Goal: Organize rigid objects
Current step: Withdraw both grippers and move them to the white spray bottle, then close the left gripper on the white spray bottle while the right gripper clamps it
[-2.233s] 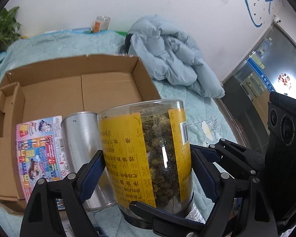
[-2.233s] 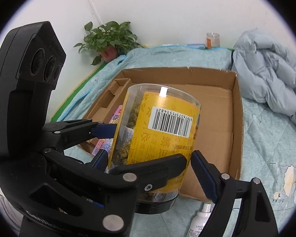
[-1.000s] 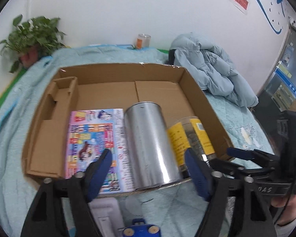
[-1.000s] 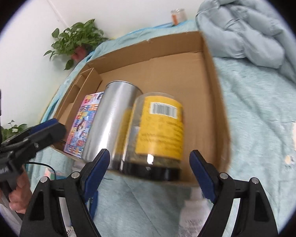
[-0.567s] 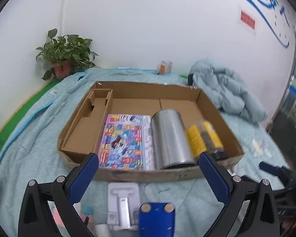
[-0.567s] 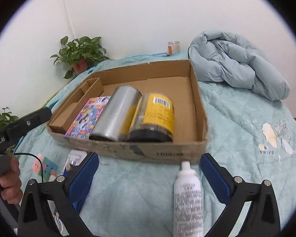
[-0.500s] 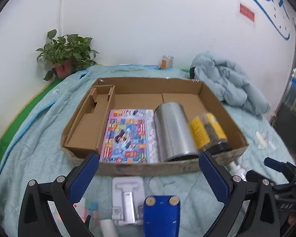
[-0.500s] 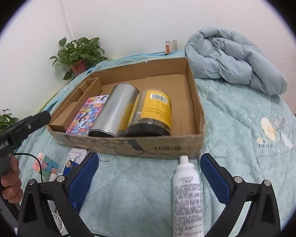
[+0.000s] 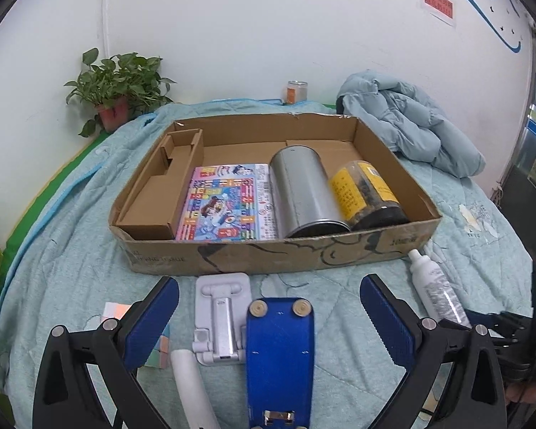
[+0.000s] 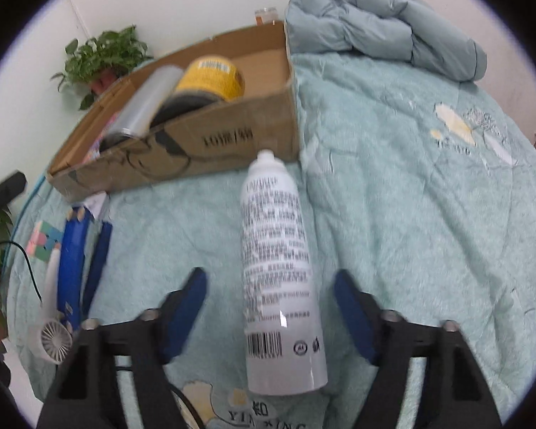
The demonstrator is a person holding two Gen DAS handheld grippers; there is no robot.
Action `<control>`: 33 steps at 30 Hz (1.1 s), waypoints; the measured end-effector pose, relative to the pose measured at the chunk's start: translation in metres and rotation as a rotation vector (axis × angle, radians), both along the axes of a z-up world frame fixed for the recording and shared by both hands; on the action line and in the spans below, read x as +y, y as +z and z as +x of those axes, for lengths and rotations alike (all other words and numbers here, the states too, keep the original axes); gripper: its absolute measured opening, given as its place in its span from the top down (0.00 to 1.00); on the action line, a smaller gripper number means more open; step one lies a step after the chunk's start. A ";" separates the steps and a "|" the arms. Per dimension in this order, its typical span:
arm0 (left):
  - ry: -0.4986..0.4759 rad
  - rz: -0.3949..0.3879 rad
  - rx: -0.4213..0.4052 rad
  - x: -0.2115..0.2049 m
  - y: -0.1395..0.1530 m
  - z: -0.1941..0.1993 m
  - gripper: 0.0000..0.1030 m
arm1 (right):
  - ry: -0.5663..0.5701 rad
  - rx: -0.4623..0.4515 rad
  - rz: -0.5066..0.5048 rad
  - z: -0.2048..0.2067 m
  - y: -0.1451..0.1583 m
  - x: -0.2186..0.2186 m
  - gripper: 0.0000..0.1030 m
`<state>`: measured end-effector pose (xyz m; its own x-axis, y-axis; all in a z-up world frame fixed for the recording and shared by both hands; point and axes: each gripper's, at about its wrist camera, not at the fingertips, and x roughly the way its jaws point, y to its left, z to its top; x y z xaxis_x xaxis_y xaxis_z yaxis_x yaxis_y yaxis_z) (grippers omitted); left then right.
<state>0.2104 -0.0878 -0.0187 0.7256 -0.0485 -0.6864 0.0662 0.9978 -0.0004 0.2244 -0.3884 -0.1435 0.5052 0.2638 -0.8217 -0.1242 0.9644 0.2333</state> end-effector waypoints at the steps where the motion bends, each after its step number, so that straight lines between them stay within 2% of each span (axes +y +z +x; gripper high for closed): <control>1: -0.004 -0.001 0.005 -0.002 0.000 -0.001 0.01 | -0.001 0.004 -0.014 -0.002 -0.002 0.001 0.57; 7: -0.088 -0.061 0.083 -0.012 -0.005 -0.001 0.01 | 0.035 -0.026 -0.003 -0.024 0.003 0.001 0.58; 10: -0.138 -0.112 0.134 -0.019 -0.011 0.001 0.01 | 0.111 -0.026 0.003 -0.042 0.007 0.016 0.58; 12: -0.184 -0.140 0.182 -0.026 -0.018 0.003 0.01 | 0.189 -0.019 0.056 -0.052 0.011 0.027 0.57; 13: -0.198 -0.148 0.200 -0.029 -0.022 0.003 0.01 | 0.244 -0.020 0.131 -0.059 0.013 0.032 0.55; 15: -0.227 -0.170 0.243 -0.035 -0.030 0.005 0.01 | 0.291 -0.022 0.209 -0.067 0.018 0.039 0.43; 19: -0.270 -0.207 0.322 -0.043 -0.046 0.006 0.02 | 0.293 -0.014 0.221 -0.071 0.016 0.042 0.41; 21: -0.287 -0.214 0.370 -0.049 -0.056 0.007 0.07 | 0.282 0.027 0.241 -0.069 0.009 0.040 0.41; 22: -0.289 -0.215 0.388 -0.051 -0.060 0.008 0.14 | 0.291 0.045 0.249 -0.070 0.006 0.043 0.41; 24: -0.283 -0.206 0.450 -0.055 -0.071 0.011 0.20 | 0.313 0.061 0.254 -0.072 0.003 0.049 0.41; 26: -0.270 -0.198 0.491 -0.058 -0.080 0.013 0.31 | 0.334 0.077 0.275 -0.073 0.003 0.059 0.41; 28: -0.275 -0.201 0.514 -0.060 -0.085 0.014 0.32 | 0.345 0.087 0.291 -0.072 0.003 0.070 0.40; 30: -0.284 -0.202 0.536 -0.066 -0.090 0.015 0.37 | 0.338 0.071 0.266 -0.072 0.000 0.076 0.40; 32: -0.289 -0.183 0.568 -0.071 -0.097 0.017 0.45 | 0.321 0.077 0.256 -0.070 -0.006 0.078 0.41; 33: -0.280 -0.163 0.591 -0.074 -0.102 0.018 0.44 | 0.309 0.087 0.267 -0.069 -0.008 0.078 0.43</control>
<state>0.2288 -0.1621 -0.1211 0.1750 -0.3167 -0.9323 0.2651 0.9270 -0.2652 0.1557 -0.3101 -0.1517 0.3007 0.6019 -0.7398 -0.3670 0.7890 0.4927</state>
